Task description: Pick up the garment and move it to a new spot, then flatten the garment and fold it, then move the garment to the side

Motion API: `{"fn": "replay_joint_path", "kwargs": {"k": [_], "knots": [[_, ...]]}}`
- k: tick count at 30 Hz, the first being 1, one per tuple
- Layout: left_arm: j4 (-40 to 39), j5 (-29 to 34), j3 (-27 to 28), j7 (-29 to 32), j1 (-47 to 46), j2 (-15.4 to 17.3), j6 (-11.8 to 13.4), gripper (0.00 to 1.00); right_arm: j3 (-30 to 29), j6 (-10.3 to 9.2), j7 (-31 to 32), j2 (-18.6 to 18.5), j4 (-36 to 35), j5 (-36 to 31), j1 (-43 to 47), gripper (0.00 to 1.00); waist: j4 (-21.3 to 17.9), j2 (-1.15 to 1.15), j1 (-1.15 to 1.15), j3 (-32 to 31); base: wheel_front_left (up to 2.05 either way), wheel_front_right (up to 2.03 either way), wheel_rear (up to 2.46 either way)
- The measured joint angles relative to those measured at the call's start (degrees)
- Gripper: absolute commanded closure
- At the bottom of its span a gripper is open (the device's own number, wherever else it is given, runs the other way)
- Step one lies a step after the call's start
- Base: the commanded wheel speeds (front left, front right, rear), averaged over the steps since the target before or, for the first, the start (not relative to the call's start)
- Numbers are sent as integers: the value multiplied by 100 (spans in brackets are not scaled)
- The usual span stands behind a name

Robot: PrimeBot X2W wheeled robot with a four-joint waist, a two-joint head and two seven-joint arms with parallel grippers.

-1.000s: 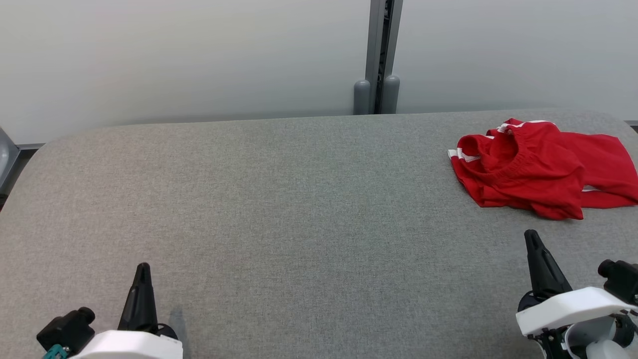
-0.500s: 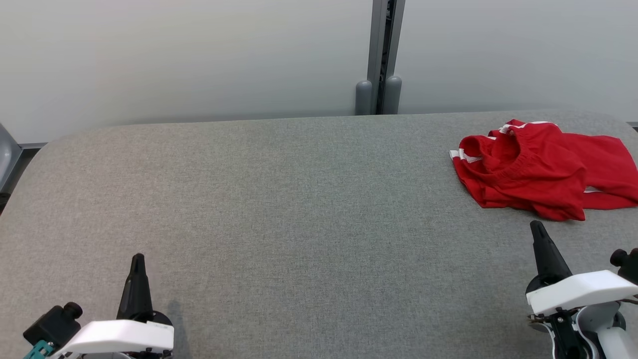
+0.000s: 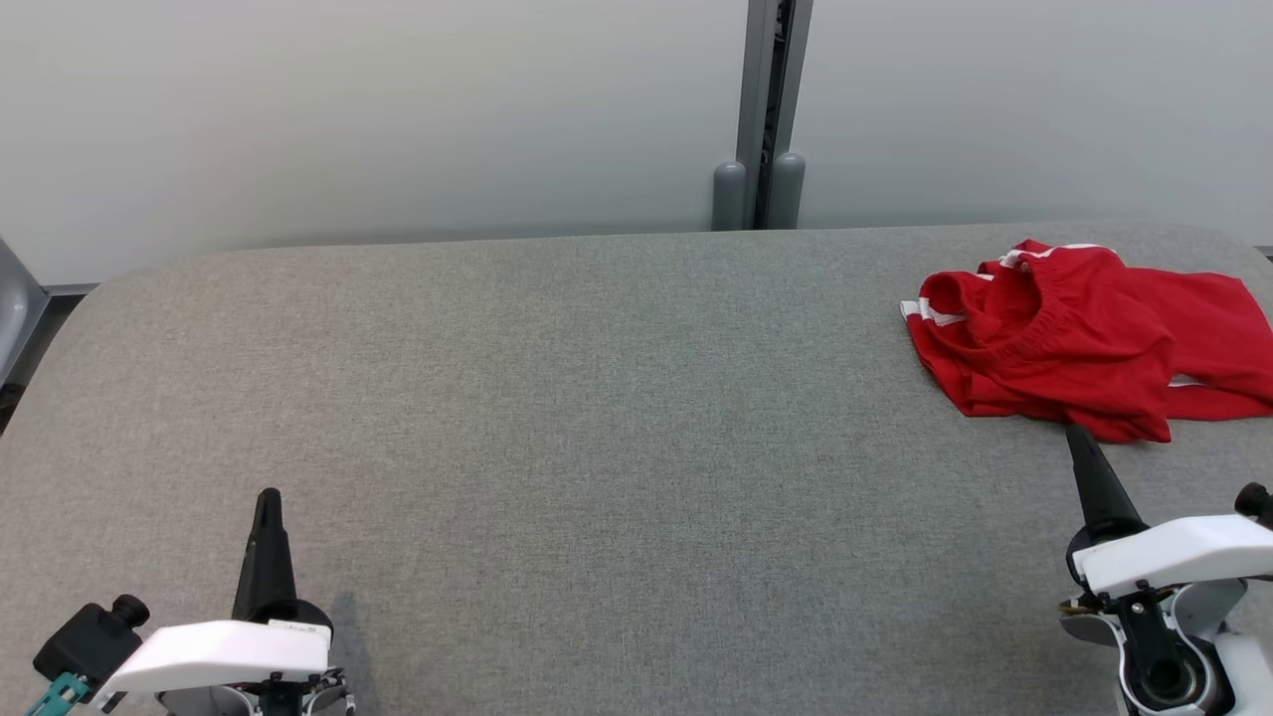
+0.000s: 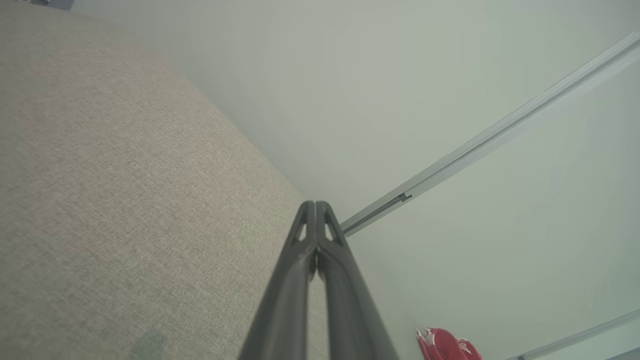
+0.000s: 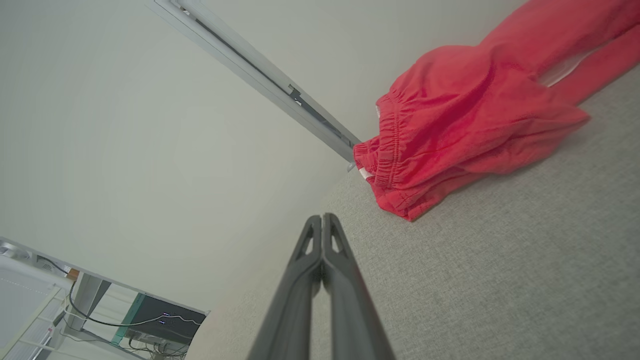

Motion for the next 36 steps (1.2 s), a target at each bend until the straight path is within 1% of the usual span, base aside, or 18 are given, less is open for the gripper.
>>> {"fn": "replay_joint_path", "kwargs": {"k": [14, 36], "knots": [[15, -873, 0, 119, -144, 9, -10, 100, -198, 0, 337, 49, 213, 786, -244, 100, 24, 0, 0, -8, 0, 0, 0], [30, -2012, 0, 294, -347, 20, -60, 100, -460, -1, 789, 113, 474, 1829, -559, 100, 62, 0, 0, -21, 0, 0, 0]]}}
